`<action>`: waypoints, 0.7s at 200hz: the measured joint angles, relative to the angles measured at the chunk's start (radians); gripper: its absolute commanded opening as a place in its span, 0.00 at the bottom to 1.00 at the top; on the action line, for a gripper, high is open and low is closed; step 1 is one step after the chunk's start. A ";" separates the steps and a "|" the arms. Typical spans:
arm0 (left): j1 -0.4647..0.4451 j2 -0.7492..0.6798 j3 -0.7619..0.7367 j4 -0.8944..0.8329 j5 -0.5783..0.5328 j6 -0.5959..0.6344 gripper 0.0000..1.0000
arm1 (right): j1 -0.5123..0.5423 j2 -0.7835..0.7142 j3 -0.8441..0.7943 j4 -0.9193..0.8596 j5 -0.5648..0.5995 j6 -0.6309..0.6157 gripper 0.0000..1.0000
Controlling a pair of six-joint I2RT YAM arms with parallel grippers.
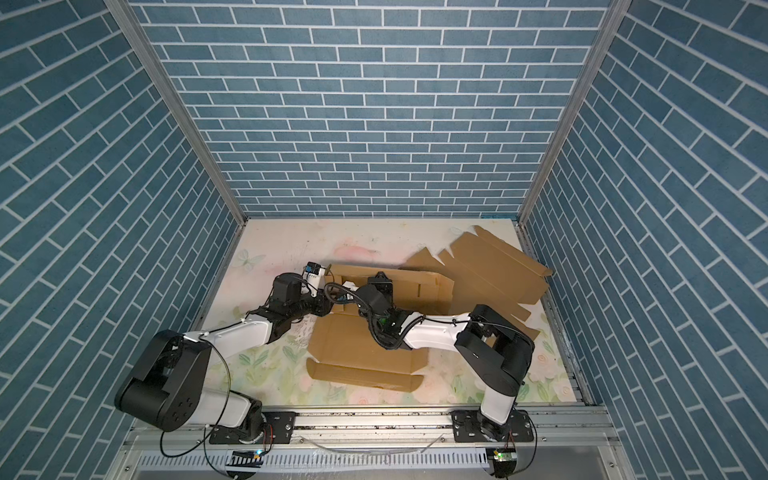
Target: Fold the paper box
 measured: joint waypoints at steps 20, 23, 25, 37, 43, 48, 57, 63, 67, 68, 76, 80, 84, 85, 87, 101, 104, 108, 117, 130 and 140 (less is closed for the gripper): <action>-0.018 -0.010 -0.043 0.069 -0.066 0.001 0.39 | 0.000 -0.002 0.000 -0.002 -0.008 0.000 0.00; -0.023 -0.010 -0.046 0.076 -0.077 0.001 0.39 | 0.000 -0.002 0.000 -0.002 -0.008 0.000 0.00; -0.026 -0.010 -0.047 0.079 -0.080 0.002 0.38 | 0.000 -0.002 0.000 -0.002 -0.008 0.000 0.00; -0.050 -0.010 -0.057 0.114 -0.121 0.005 0.38 | 0.000 -0.002 0.000 -0.002 -0.009 0.000 0.00; -0.061 -0.010 -0.061 0.132 -0.138 0.006 0.38 | 0.000 -0.002 0.000 -0.002 -0.009 0.001 0.00; -0.069 -0.008 -0.063 0.147 -0.152 0.006 0.38 | 0.000 -0.002 0.000 -0.002 -0.009 0.001 0.00; -0.079 -0.002 -0.067 0.177 -0.173 0.006 0.37 | 0.000 -0.002 0.000 -0.002 -0.009 0.001 0.00; -0.086 0.004 -0.070 0.196 -0.189 0.006 0.37 | 0.000 -0.002 0.000 -0.002 -0.009 0.001 0.00; -0.090 0.011 -0.071 0.209 -0.199 0.006 0.36 | 0.000 -0.002 0.000 -0.002 -0.009 0.001 0.00; -0.092 0.012 -0.072 0.210 -0.201 0.006 0.35 | 0.000 -0.002 0.000 -0.002 -0.009 0.001 0.00; -0.099 0.026 -0.074 0.231 -0.222 0.007 0.32 | 0.000 -0.002 0.000 -0.002 -0.009 0.003 0.00; -0.103 0.034 -0.074 0.241 -0.231 0.006 0.31 | 0.000 -0.002 0.000 -0.002 -0.009 0.005 0.00; -0.108 0.040 -0.076 0.249 -0.241 0.010 0.29 | 0.000 -0.002 0.000 -0.002 -0.009 0.006 0.00; -0.109 0.043 -0.076 0.252 -0.246 0.010 0.29 | 0.000 -0.002 0.000 -0.002 -0.009 0.007 0.00; -0.113 0.048 -0.076 0.256 -0.253 0.008 0.28 | 0.000 -0.002 0.000 -0.003 -0.009 0.007 0.00; -0.143 0.075 -0.076 0.277 -0.304 0.016 0.22 | 0.000 -0.002 0.000 -0.003 -0.009 0.008 0.00; -0.152 0.082 -0.076 0.281 -0.317 0.023 0.21 | 0.000 -0.002 0.000 -0.003 -0.009 0.008 0.00; -0.163 0.089 -0.076 0.284 -0.338 0.021 0.19 | 0.000 -0.002 0.000 -0.003 -0.009 0.008 0.00; -0.188 0.103 -0.076 0.293 -0.389 0.028 0.17 | 0.000 -0.002 0.000 -0.003 -0.009 0.008 0.00; -0.216 0.117 -0.076 0.311 -0.462 0.031 0.12 | 0.000 -0.002 0.000 -0.004 -0.009 0.008 0.00; -0.236 0.130 -0.076 0.323 -0.516 0.028 0.06 | 0.000 -0.002 0.000 -0.004 -0.009 0.008 0.00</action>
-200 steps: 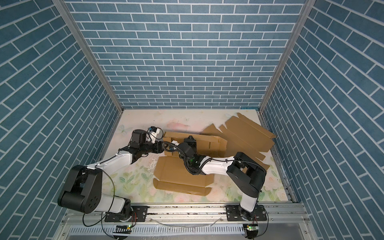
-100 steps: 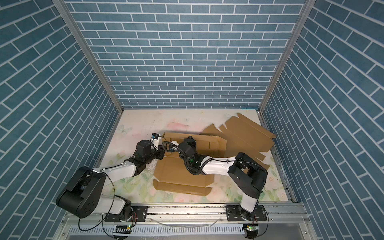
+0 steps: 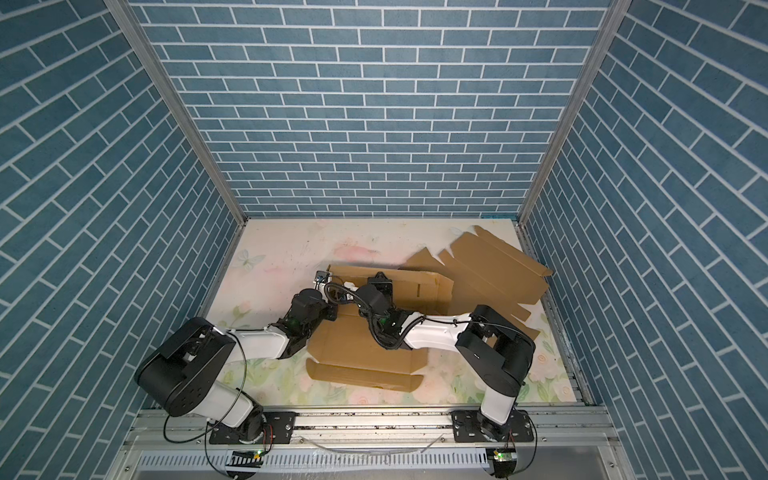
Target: Fold the paper box
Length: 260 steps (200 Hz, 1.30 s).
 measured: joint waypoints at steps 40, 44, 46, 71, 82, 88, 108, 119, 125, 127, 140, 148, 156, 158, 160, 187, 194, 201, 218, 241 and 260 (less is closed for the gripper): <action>-0.042 0.058 0.013 0.058 -0.139 0.001 0.00 | 0.000 0.000 0.000 -0.001 0.001 0.000 0.00; -0.043 0.062 0.013 0.063 -0.144 0.001 0.00 | 0.000 0.000 0.000 -0.001 0.002 0.000 0.00; -0.044 0.064 0.013 0.066 -0.146 0.001 0.00 | 0.000 0.000 0.000 -0.001 0.002 0.000 0.00; -0.047 0.071 0.013 0.080 -0.159 0.001 0.08 | 0.000 0.000 0.000 -0.001 0.002 0.001 0.00; -0.047 0.071 0.013 0.080 -0.160 0.000 0.18 | 0.000 0.000 0.000 -0.001 0.001 0.005 0.00; -0.047 0.071 0.013 0.081 -0.161 0.000 0.18 | 0.000 0.000 0.000 -0.001 0.000 0.007 0.00; -0.047 0.080 0.013 0.089 -0.162 -0.017 0.00 | 0.001 0.000 0.000 -0.001 -0.003 0.009 0.00; -0.048 0.090 0.014 0.104 -0.167 -0.016 0.00 | 0.001 0.000 0.000 -0.001 -0.004 0.012 0.00; -0.048 0.096 0.014 0.113 -0.170 -0.018 0.00 | 0.001 0.000 0.000 -0.001 -0.003 0.015 0.00; -0.048 0.098 0.014 0.116 -0.172 -0.017 0.00 | 0.001 0.000 0.000 -0.001 -0.003 0.015 0.00; -0.050 0.114 0.019 0.135 -0.186 -0.019 0.00 | 0.000 0.000 0.000 -0.001 -0.003 0.018 0.00; -0.053 0.123 0.023 0.143 -0.197 -0.019 0.00 | 0.000 0.000 0.000 -0.001 -0.003 0.018 0.00; -0.055 0.129 0.026 0.148 -0.204 -0.018 0.00 | 0.000 0.000 0.000 -0.001 -0.003 0.018 0.00; -0.055 0.130 0.026 0.149 -0.206 -0.017 0.00 | 0.000 0.000 0.000 -0.001 -0.003 0.018 0.00; -0.056 0.130 0.026 0.150 -0.208 -0.016 0.00 | 0.000 0.000 0.000 -0.001 -0.003 0.018 0.00; -0.057 0.124 0.022 0.146 -0.209 -0.010 0.21 | 0.000 -0.001 0.000 -0.001 -0.003 0.018 0.00; -0.056 0.115 0.015 0.142 -0.206 -0.007 0.24 | 0.000 -0.001 0.000 -0.002 -0.006 0.018 0.00; -0.056 0.104 0.005 0.136 -0.204 -0.005 0.27 | 0.000 -0.001 0.000 -0.003 -0.007 0.018 0.00; -0.055 0.068 -0.021 0.109 -0.190 -0.005 0.34 | 0.000 -0.001 0.000 -0.004 -0.008 0.018 0.00; -0.054 0.025 -0.047 0.083 -0.169 -0.011 0.39 | 0.000 -0.001 0.000 -0.004 -0.008 0.018 0.00; -0.051 0.020 -0.059 0.079 -0.150 -0.024 0.40 | 0.000 -0.001 0.000 -0.004 -0.009 0.018 0.00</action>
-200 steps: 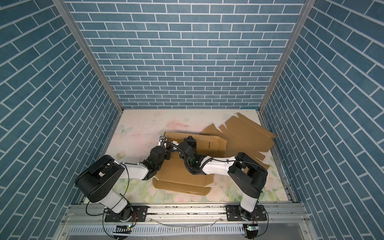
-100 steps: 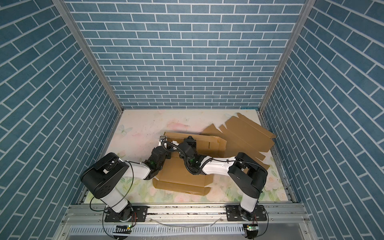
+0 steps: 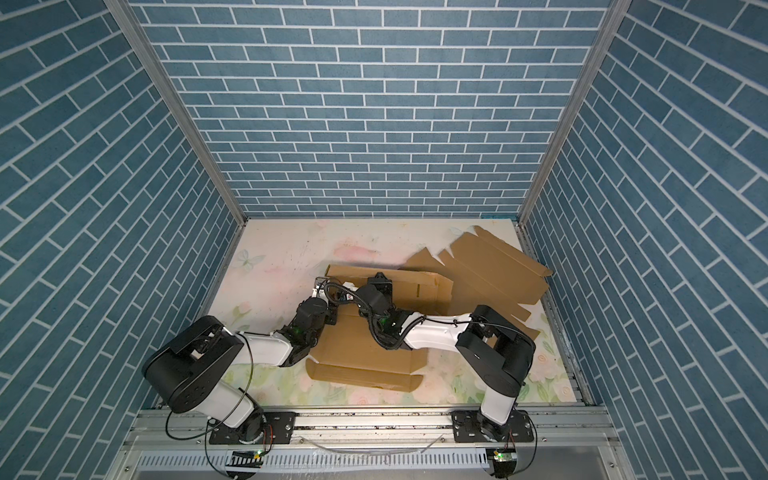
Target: Fold the paper box
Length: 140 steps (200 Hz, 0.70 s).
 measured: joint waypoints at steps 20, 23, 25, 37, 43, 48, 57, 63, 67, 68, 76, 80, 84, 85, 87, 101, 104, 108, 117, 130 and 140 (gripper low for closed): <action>0.000 0.029 -0.005 0.005 0.012 -0.011 0.40 | 0.000 0.000 0.000 -0.001 0.000 0.000 0.00; 0.001 0.037 -0.005 0.009 0.014 -0.014 0.40 | 0.000 0.000 0.000 -0.002 0.000 0.000 0.00; 0.002 0.043 -0.005 0.010 0.016 -0.016 0.41 | 0.000 0.000 0.000 -0.002 0.000 0.000 0.00; 0.004 0.080 -0.004 0.021 0.021 -0.023 0.39 | 0.000 0.000 0.000 -0.002 -0.001 0.000 0.00; 0.005 0.098 -0.004 0.029 0.023 -0.026 0.38 | 0.000 0.000 0.000 -0.002 -0.002 0.000 0.00; 0.006 0.111 -0.004 0.035 0.024 -0.030 0.37 | 0.000 0.000 0.000 -0.002 -0.002 0.000 0.00; 0.008 0.129 -0.002 0.047 0.023 -0.033 0.34 | -0.001 0.000 0.000 -0.003 -0.001 0.001 0.00; 0.008 0.140 0.000 0.055 0.022 -0.035 0.33 | -0.002 0.000 0.000 -0.003 -0.001 0.002 0.00; 0.009 0.148 0.002 0.063 0.022 -0.035 0.33 | -0.002 0.000 0.000 -0.003 -0.001 0.003 0.00; 0.009 0.149 0.002 0.064 0.022 -0.036 0.33 | -0.002 0.000 0.000 -0.003 -0.001 0.004 0.00; 0.009 0.160 0.006 0.077 0.018 -0.039 0.32 | -0.003 0.000 0.000 -0.003 -0.001 0.006 0.00; 0.009 0.164 0.007 0.081 0.017 -0.039 0.32 | -0.003 0.000 0.000 -0.003 -0.001 0.007 0.00; 0.010 0.168 0.009 0.085 0.015 -0.041 0.33 | -0.003 -0.001 0.000 -0.003 -0.001 0.007 0.00; 0.010 0.169 0.010 0.087 0.015 -0.041 0.33 | -0.003 -0.001 0.000 -0.003 -0.001 0.008 0.00; 0.010 0.172 0.010 0.090 0.015 -0.041 0.33 | -0.003 -0.001 0.000 -0.003 -0.001 0.008 0.00; 0.010 0.179 0.013 0.100 0.013 -0.043 0.40 | -0.004 -0.001 0.000 -0.003 -0.001 0.008 0.00; 0.010 0.180 0.014 0.101 0.013 -0.046 0.41 | -0.004 -0.001 0.000 -0.003 -0.001 0.008 0.00; 0.011 0.180 0.014 0.103 0.012 -0.043 0.42 | -0.004 -0.001 0.000 -0.003 -0.001 0.008 0.00; 0.012 0.180 0.014 0.105 0.011 -0.048 0.42 | -0.004 -0.001 0.000 -0.003 -0.001 0.008 0.00; 0.018 0.180 0.014 0.110 0.009 -0.048 0.41 | -0.004 -0.001 0.000 -0.003 -0.001 0.008 0.00; 0.024 0.180 0.014 0.113 0.010 -0.048 0.39 | -0.004 -0.001 0.000 -0.003 -0.002 0.008 0.00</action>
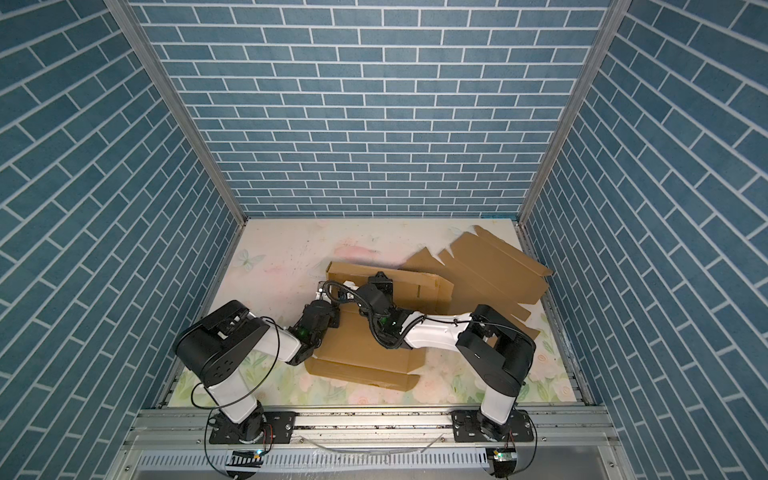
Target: Fold the paper box
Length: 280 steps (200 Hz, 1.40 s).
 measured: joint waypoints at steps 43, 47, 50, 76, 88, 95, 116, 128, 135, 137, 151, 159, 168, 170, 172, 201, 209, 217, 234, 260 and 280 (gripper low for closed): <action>0.023 0.018 0.024 0.018 0.042 -0.014 0.20 | 0.000 0.000 0.000 0.001 0.001 0.018 0.00; 0.023 0.025 0.029 0.022 0.045 -0.015 0.17 | 0.000 0.000 0.000 0.002 0.002 0.018 0.00; 0.024 0.032 0.032 0.028 0.045 -0.021 0.15 | 0.000 0.000 0.000 0.002 0.002 0.018 0.00; 0.023 0.067 0.043 0.076 0.058 -0.038 0.00 | 0.006 0.000 0.000 0.005 0.006 0.018 0.00; 0.024 0.071 0.043 0.085 0.057 -0.042 0.00 | 0.008 0.000 0.000 0.005 0.008 0.019 0.00; 0.024 0.072 0.043 0.087 0.057 -0.044 0.00 | 0.008 0.000 0.000 0.005 0.009 0.019 0.00; 0.024 0.073 0.043 0.089 0.058 -0.044 0.15 | 0.009 0.000 0.000 0.005 0.010 0.019 0.00; 0.027 0.063 0.039 0.081 0.054 -0.053 0.30 | 0.009 0.000 0.000 0.005 0.010 0.019 0.00; 0.034 0.047 0.031 0.070 0.049 -0.055 0.37 | 0.010 0.000 0.000 0.005 0.009 0.019 0.00; 0.036 0.042 0.028 0.067 0.048 -0.048 0.38 | 0.010 0.000 0.000 0.004 0.009 0.019 0.00; 0.050 -0.012 0.008 0.042 0.048 -0.050 0.43 | 0.015 0.000 0.000 0.004 0.006 0.019 0.00; 0.055 -0.052 -0.001 0.024 0.047 -0.047 0.45 | 0.019 0.000 0.000 0.004 0.006 0.019 0.00; 0.058 -0.098 -0.008 0.005 0.043 -0.044 0.46 | 0.022 0.000 0.000 0.004 0.006 0.019 0.00; 0.060 -0.111 -0.009 0.001 0.043 -0.042 0.46 | 0.023 0.000 0.000 0.004 0.006 0.019 0.00; 0.060 -0.119 -0.010 -0.003 0.043 -0.040 0.46 | 0.023 0.000 0.000 0.004 0.006 0.019 0.00; 0.067 -0.232 -0.006 -0.055 0.051 -0.007 0.46 | 0.025 0.000 0.000 0.004 0.003 0.019 0.00; 0.068 -0.246 0.002 -0.070 0.055 0.005 0.45 | 0.025 0.000 0.000 0.004 0.003 0.019 0.00; 0.071 -0.253 0.014 -0.083 0.059 0.016 0.44 | 0.025 0.000 0.000 0.004 0.003 0.019 0.00; 0.082 -0.254 0.040 -0.105 0.077 0.033 0.38 | 0.025 0.000 0.000 0.004 0.003 0.018 0.00; 0.091 -0.243 0.064 -0.121 0.110 0.057 0.30 | 0.027 0.000 0.000 0.004 0.003 0.019 0.00; 0.094 -0.225 0.078 -0.118 0.122 0.068 0.21 | 0.031 0.000 0.000 0.004 0.003 0.019 0.00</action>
